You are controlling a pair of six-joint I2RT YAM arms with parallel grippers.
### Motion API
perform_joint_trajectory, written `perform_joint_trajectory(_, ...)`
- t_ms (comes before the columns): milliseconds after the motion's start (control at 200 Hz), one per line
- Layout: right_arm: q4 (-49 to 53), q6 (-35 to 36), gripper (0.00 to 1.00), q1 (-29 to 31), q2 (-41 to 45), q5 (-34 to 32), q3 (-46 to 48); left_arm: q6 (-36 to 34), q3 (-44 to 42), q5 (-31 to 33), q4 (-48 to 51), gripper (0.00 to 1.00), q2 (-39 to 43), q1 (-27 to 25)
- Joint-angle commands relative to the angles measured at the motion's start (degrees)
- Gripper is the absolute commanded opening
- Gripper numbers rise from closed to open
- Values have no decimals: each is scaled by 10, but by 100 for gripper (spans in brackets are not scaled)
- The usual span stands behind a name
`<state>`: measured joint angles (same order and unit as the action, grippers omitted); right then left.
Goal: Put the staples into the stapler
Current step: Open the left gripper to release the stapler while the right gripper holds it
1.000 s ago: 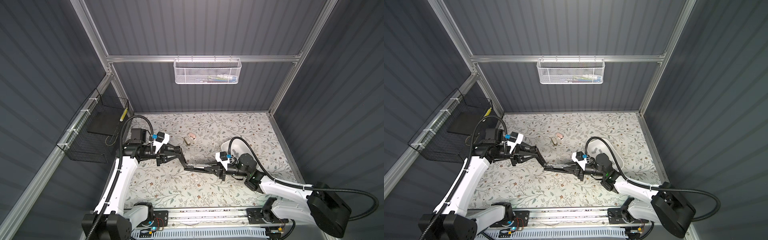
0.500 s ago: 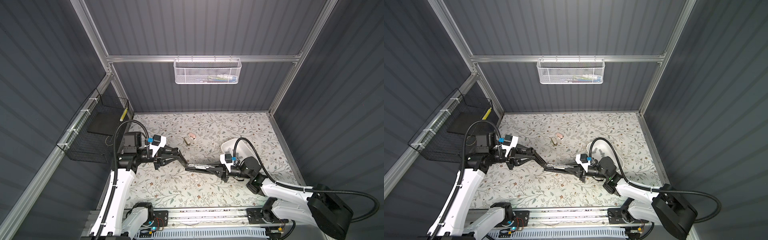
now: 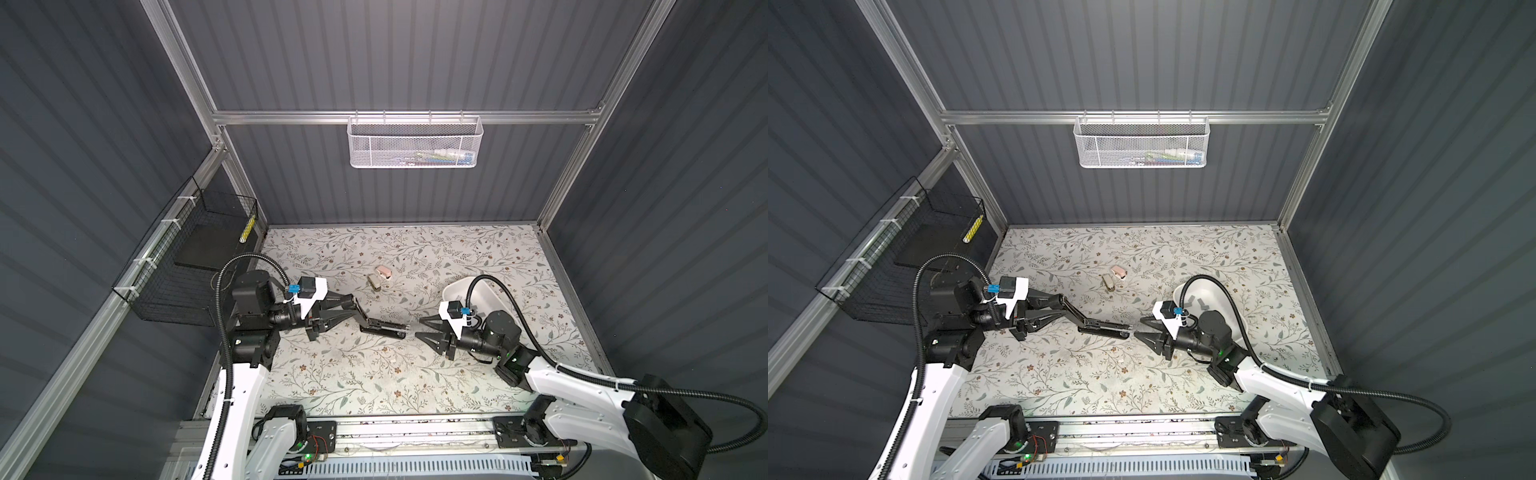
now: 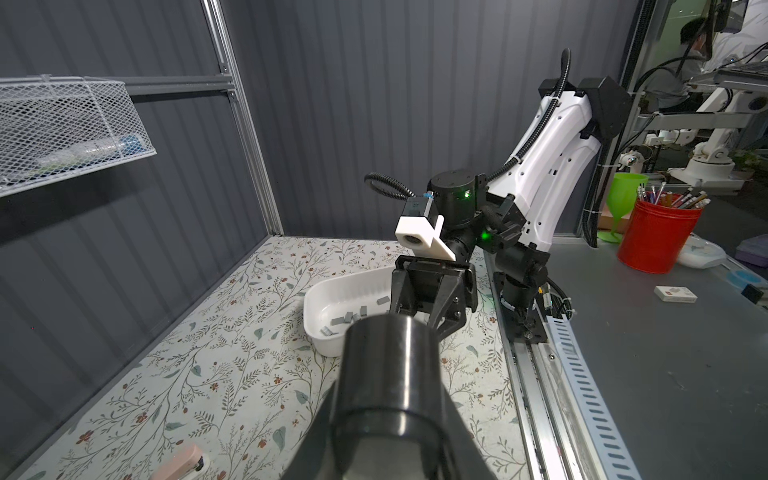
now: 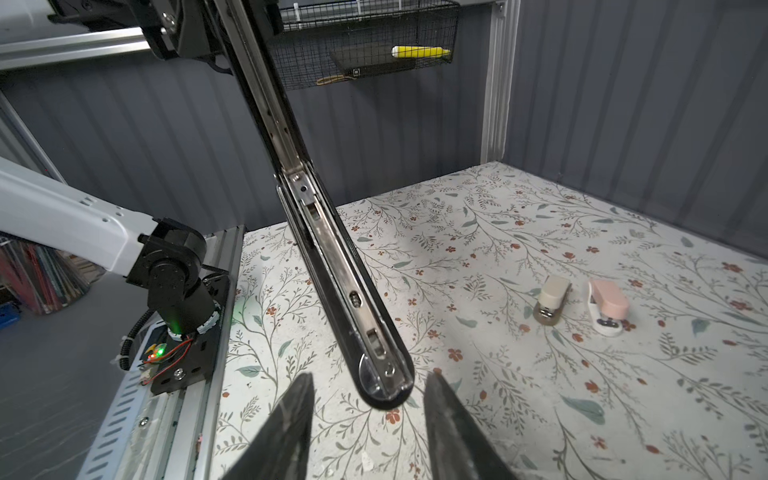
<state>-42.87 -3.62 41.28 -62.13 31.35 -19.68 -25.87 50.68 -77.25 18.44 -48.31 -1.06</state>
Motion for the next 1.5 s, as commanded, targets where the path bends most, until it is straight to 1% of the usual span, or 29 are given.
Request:
perform_joint_trajectory(0,40,16,50,0,24,-11,-12,-54,30,-45,31,0,-12,1)
perform_joint_trajectory(125,82,39,58,8,54,-12,-22,-155,48,-79,104,0,-42,-23)
perform_joint_trajectory(225,111,53,66,24,66,-10,-31,-264,79,-88,206,0,-87,-59)
perform_joint_trajectory(275,115,55,69,30,66,-12,-34,-351,101,-104,290,0,-114,-70)
perform_joint_trajectory(380,122,49,71,44,54,-14,-48,-575,145,-153,496,0,-182,-82)
perform_joint_trajectory(515,130,46,73,67,30,-19,-65,-730,188,-149,645,0,-266,-132)
perform_joint_trajectory(575,128,39,73,74,21,-21,-70,-871,214,-144,769,0,-303,-145)
perform_joint_trajectory(585,127,37,73,74,18,-21,-72,-877,219,-145,775,0,-308,-147)
perform_joint_trajectory(630,123,29,73,77,14,-26,-75,-854,233,-133,776,0,-317,-148)
perform_joint_trajectory(730,120,8,73,79,9,-43,-83,-850,239,-115,776,0,-317,-148)
perform_joint_trajectory(785,120,-4,73,79,7,-57,-87,-826,257,-97,777,0,-314,-142)
perform_joint_trajectory(875,154,-21,73,78,3,-91,-110,-806,260,-91,771,0,-301,-127)
perform_joint_trajectory(915,177,-23,73,79,1,-106,-124,-765,260,-92,743,0,-299,-124)
perform_joint_trajectory(955,193,-25,72,79,0,-115,-134,-693,268,-83,707,0,-302,-119)
perform_joint_trajectory(970,195,-27,72,79,0,-136,-136,-661,272,-79,692,0,-304,-117)
perform_joint_trajectory(1020,196,-35,72,79,1,-154,-139,-564,291,-62,650,0,-312,-105)
perform_joint_trajectory(1071,202,-43,74,78,3,-166,-142,-443,313,-33,588,0,-315,-94)
perform_joint_trajectory(1091,207,-47,74,79,3,-168,-145,-377,319,-15,546,0,-311,-94)
perform_joint_trajectory(1106,212,-49,74,79,4,-170,-149,-309,316,5,503,0,-305,-94)
perform_joint_trajectory(1121,219,-51,74,78,3,-171,-151,-230,310,28,442,0,-298,-95)
perform_joint_trajectory(1156,232,-54,74,79,3,-169,-160,-59,256,102,284,0,-263,-108)
perform_joint_trajectory(1171,237,-56,75,79,3,-169,-164,-18,238,139,237,0,-246,-115)
perform_joint_trajectory(1186,241,-57,74,79,3,-168,-166,3,221,174,208,0,-227,-122)
perform_joint_trajectory(1231,243,-62,76,78,5,-169,-167,43,180,240,137,0,-173,-138)
perform_joint_trajectory(1281,246,-65,80,78,10,-173,-166,71,155,256,93,0,-133,-139)
perform_joint_trajectory(1331,246,-61,84,79,16,-164,-164,68,170,275,115,0,-122,-140)
perform_joint_trajectory(1391,245,-54,87,79,21,-143,-161,55,202,278,158,0,-138,-140)
perform_joint_trajectory(1436,241,-59,90,79,24,-143,-158,48,220,270,179,0,-153,-140)
perform_joint_trajectory(1496,234,-72,94,79,27,-142,-155,54,221,252,172,0,-165,-140)
